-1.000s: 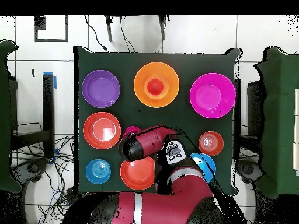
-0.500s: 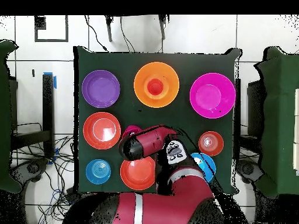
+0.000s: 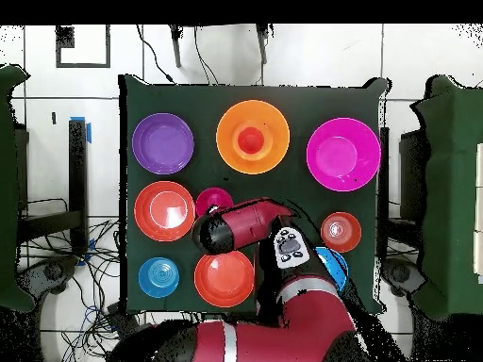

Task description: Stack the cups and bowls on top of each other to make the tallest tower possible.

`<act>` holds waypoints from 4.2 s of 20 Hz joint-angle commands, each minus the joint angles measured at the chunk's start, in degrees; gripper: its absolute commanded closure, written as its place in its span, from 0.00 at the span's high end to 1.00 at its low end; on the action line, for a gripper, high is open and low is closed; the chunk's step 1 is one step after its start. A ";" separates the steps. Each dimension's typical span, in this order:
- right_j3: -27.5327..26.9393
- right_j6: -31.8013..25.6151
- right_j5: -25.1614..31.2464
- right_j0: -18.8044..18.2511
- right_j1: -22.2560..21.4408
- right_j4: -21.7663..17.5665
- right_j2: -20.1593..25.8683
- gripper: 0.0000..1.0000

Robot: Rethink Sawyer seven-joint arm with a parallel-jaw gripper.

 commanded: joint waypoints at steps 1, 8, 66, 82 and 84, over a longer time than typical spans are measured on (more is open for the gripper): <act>-2.29 -3.27 5.54 -1.35 -1.86 2.94 5.57 0.00; -2.24 -3.90 5.54 -1.41 -1.96 3.33 5.50 0.00; 1.99 -15.74 19.16 -20.43 -14.85 0.05 21.87 0.00; -2.06 -17.89 21.96 -22.12 -12.76 -1.27 23.50 0.00; -2.46 -17.80 21.90 -22.05 -12.44 -1.67 23.43 0.00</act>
